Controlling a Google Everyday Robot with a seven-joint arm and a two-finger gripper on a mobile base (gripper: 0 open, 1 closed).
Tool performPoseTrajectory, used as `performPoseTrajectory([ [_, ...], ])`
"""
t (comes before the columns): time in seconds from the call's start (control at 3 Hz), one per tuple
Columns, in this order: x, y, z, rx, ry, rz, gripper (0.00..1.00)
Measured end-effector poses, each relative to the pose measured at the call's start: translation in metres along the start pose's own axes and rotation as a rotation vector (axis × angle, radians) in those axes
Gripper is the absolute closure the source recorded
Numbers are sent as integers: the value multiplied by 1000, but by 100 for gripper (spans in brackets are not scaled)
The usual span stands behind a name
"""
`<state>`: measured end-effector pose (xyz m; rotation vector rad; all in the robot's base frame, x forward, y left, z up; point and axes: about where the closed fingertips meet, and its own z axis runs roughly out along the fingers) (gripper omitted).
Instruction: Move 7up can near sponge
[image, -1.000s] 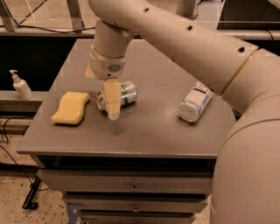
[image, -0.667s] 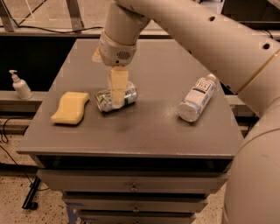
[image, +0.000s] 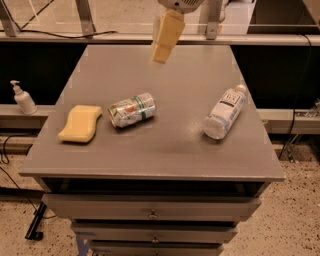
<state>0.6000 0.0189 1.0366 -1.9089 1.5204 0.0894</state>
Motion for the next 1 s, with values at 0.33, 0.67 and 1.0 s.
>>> performPoseTrajectory([
  [0.33,0,-26,-91,246,-27,47,0],
  [0.67,-8,-34,-177,476,-79,72,0],
  [1.0,-7,-45,-198,560,-91,80,0],
])
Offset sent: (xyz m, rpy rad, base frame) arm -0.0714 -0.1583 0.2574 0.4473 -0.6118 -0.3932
